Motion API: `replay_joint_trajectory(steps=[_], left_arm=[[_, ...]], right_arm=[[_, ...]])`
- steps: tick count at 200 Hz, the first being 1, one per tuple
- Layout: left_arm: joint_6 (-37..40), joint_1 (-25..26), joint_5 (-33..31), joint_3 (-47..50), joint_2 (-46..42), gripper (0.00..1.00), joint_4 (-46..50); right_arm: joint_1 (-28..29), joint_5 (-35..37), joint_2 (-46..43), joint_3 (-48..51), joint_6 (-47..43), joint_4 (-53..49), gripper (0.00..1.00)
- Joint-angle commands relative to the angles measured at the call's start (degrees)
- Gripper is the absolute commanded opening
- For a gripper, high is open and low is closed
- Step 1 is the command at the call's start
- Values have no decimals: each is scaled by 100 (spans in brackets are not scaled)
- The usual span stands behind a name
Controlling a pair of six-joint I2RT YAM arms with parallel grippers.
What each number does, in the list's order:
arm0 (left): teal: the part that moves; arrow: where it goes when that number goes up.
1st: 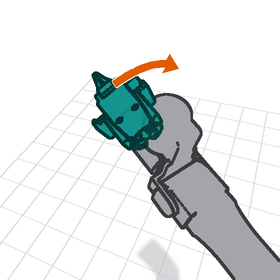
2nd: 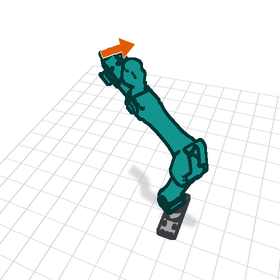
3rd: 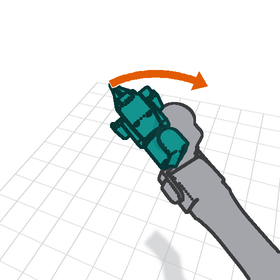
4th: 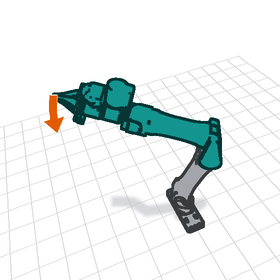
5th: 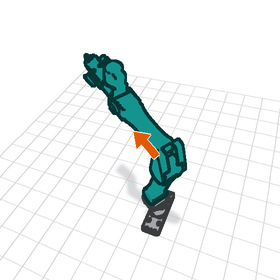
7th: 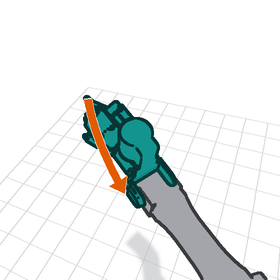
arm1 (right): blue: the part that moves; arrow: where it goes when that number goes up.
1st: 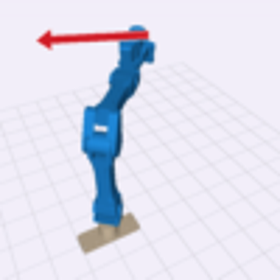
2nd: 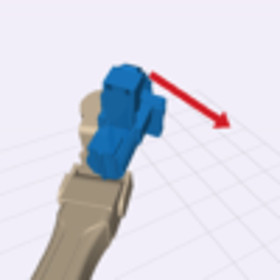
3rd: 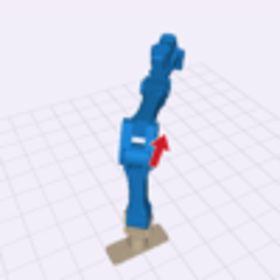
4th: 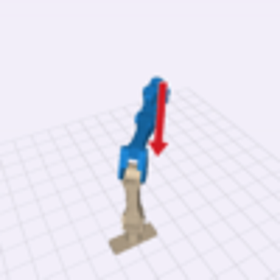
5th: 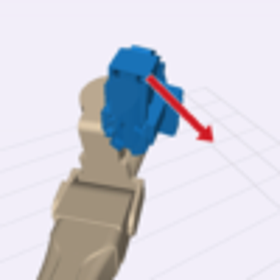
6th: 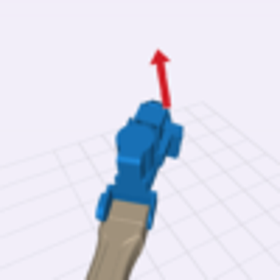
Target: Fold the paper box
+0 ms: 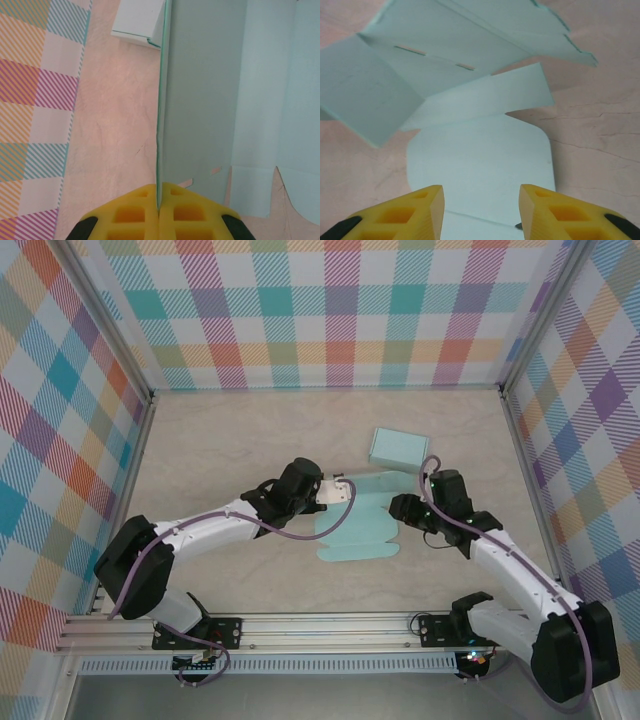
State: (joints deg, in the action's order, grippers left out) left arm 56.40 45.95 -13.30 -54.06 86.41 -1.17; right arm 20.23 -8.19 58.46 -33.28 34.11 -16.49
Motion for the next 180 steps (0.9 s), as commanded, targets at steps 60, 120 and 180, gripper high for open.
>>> replay_joint_trajectory(steps=[60, 120, 180], left_arm=[[-235, -211, 466, -192, 15, 0, 161], [-278, -227, 552, -189, 64, 0, 141], [-522, -230, 241, -332, 242, 0, 91]], right_arm=[[-124, 776, 1567, -270, -423, 1294, 49], [-168, 504, 2460, -490, -447, 2018, 49], [-169, -49, 2429, -464, 20, 2153, 31]])
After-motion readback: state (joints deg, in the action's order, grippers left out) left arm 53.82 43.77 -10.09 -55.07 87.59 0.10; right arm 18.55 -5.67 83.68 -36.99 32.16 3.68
